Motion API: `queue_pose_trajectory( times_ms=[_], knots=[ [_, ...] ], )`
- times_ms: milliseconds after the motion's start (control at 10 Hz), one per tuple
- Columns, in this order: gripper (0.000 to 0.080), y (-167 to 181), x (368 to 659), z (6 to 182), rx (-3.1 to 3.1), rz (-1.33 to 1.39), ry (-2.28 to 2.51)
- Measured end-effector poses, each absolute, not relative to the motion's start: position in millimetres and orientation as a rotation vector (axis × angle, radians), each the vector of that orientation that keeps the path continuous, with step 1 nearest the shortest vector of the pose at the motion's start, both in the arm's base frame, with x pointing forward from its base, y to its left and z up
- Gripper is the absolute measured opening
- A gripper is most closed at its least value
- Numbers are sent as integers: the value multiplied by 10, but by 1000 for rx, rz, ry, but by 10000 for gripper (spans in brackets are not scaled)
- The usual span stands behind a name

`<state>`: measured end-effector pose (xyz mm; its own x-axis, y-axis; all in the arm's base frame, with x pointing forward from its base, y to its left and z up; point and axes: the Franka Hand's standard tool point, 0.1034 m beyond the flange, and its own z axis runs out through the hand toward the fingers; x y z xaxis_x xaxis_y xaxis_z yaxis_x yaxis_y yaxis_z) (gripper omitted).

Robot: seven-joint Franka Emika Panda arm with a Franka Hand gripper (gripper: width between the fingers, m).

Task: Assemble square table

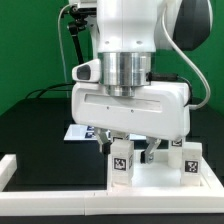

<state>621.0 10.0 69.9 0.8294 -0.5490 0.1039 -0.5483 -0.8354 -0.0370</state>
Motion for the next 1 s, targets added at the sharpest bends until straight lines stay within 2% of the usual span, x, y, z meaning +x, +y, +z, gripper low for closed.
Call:
queue_pose_trajectory(
  times_ms=[100, 300, 500, 600, 1000],
  knots=[
    [649, 101, 6177, 663, -3056, -177, 729],
    [649, 100, 6188, 671, -3042, -179, 769],
    [378, 101, 6187, 669, -3002, -178, 894],
    [287, 102, 6186, 667, -2965, -177, 996],
    [287, 103, 6186, 664, -2807, -173, 1349]
  ],
)
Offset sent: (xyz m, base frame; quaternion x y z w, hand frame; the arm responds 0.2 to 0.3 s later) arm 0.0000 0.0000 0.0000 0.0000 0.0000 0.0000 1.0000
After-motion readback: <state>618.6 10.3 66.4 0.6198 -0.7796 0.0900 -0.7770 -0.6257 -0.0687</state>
